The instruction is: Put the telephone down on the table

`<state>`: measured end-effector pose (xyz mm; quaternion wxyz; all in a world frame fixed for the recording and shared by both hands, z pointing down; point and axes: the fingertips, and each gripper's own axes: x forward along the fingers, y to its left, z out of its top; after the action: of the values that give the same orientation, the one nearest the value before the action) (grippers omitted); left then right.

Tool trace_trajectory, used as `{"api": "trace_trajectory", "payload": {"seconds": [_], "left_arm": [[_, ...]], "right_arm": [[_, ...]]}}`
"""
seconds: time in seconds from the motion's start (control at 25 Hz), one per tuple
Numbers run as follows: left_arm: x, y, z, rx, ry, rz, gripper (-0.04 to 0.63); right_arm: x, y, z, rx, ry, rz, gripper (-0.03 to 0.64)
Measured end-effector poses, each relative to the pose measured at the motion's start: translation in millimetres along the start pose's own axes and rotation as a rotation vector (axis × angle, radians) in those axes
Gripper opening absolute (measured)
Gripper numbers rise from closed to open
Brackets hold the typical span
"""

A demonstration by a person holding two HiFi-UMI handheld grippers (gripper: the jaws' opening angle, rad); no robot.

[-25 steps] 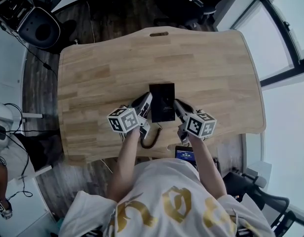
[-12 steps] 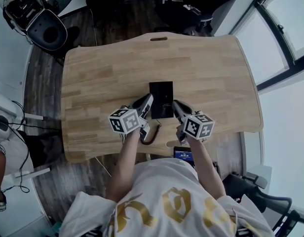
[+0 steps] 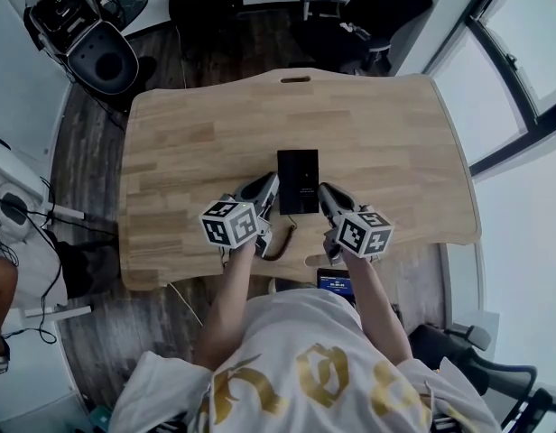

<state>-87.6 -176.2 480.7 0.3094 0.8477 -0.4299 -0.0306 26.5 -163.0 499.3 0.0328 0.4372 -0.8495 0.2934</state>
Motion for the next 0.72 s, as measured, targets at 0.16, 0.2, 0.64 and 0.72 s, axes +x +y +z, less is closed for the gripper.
{"api": "trace_trajectory", "payload": {"seconds": [0.16,0.2,0.64,0.72], "left_arm": [[-7,-8,0,0.087,-0.001,0.034,0.011],[-8,-11,0,0.101,0.0,0.037,0.011],[-8,-20,-1,0.106,-0.005,0.051,0.011],[-7,-23,1,0.113,-0.007,0.047,0.011]], "right_arm": [[-11,2,2,-0.056,-0.021,-0.042,0.014],[-14,2,3,-0.067,-0.024,-0.049,0.012],[-27,1,6,-0.102,-0.032,-0.049,0.012],[-27,1,8,-0.101,-0.038,-0.051,0.012]]}}
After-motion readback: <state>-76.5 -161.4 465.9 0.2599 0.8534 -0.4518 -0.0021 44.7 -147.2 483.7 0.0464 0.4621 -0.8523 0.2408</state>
